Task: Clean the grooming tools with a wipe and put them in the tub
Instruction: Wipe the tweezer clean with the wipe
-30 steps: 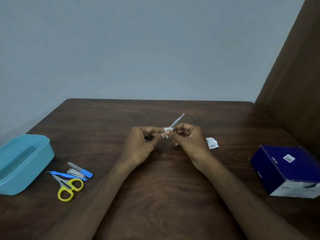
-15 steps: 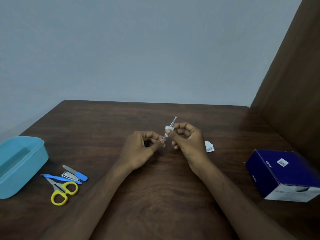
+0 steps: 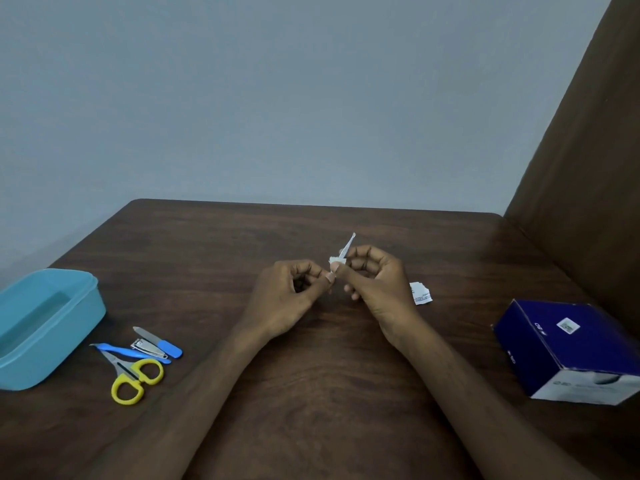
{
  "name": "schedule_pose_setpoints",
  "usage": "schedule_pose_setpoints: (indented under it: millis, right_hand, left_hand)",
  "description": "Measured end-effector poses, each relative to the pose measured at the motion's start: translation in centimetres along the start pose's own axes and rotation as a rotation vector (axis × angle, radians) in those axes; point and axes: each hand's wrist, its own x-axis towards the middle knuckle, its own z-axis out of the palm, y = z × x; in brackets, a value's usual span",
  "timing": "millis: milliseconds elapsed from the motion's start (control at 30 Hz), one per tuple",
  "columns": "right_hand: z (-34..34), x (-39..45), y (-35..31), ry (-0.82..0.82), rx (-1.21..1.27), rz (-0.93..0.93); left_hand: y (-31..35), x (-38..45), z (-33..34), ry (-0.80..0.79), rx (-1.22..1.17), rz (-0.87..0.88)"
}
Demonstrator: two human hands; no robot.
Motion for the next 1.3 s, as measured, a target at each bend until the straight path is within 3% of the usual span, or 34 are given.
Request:
schedule_pose_setpoints:
  millis: [200,400,1300]
  right_hand:
    - [0.13,0.21,-0.33,0.031,0.089,0.021]
    - [-0.06,-0.14,-0.12,-0.008,0.001,-0.01]
    - [-0.02,-0.44,-0.76,-0.015,0.092,0.0]
  left_hand:
    - [-0.15,0.01,0.0,-0.01,0.012,0.047]
    - [-0.32,0.0,-0.08,-0.02,0.033,0.07]
    - [-0.26,-0.08,-0.21,-0.036,0.044,0.076]
